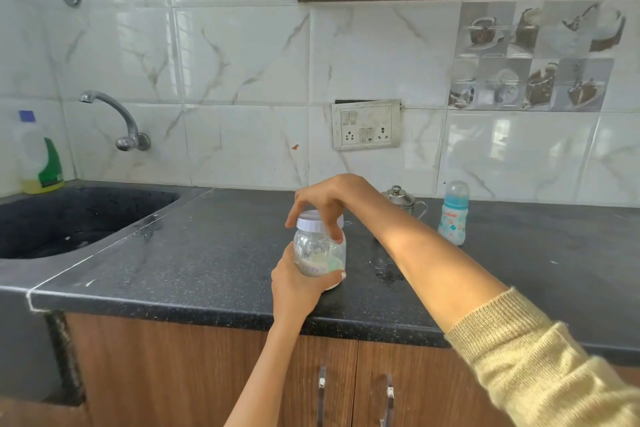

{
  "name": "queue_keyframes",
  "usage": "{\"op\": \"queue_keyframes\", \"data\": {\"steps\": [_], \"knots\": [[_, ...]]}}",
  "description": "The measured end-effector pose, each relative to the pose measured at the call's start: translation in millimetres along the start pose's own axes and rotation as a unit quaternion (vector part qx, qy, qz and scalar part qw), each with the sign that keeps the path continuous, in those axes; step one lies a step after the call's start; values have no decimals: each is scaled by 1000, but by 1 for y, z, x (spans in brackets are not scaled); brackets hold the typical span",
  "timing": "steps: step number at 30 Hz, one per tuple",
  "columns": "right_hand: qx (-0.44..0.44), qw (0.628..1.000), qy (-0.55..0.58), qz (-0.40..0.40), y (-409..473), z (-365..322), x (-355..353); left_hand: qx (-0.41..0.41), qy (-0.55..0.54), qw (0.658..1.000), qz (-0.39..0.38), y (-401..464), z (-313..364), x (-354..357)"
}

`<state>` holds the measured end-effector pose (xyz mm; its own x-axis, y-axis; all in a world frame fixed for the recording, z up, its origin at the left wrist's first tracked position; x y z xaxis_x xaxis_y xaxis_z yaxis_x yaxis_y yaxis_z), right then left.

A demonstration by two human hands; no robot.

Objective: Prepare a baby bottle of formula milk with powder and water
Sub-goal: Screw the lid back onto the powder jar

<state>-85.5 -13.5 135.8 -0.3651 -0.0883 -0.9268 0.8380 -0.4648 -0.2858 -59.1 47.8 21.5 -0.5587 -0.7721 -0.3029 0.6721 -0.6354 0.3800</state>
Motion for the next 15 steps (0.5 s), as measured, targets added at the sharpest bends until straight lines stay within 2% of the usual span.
{"op": "queue_keyframes", "data": {"steps": [9,15], "knots": [[-18,1000,14,-11,7,0,-1,-7,-8,1000,3,3,-4,1],[6,993,113,13,8,7,2,-13,5,1000,11,4,-8,2]]}}
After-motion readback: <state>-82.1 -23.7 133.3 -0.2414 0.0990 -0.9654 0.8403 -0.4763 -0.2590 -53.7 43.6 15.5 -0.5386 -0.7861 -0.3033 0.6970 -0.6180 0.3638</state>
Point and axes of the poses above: each hand's wrist, its own y-axis towards the middle knuckle, its own x-axis out of the palm, z = x × y, the point moved 8 cm from there along y, towards the middle knuckle, and after that the axes turned 3 degrees about y, right-handed, at the moved point
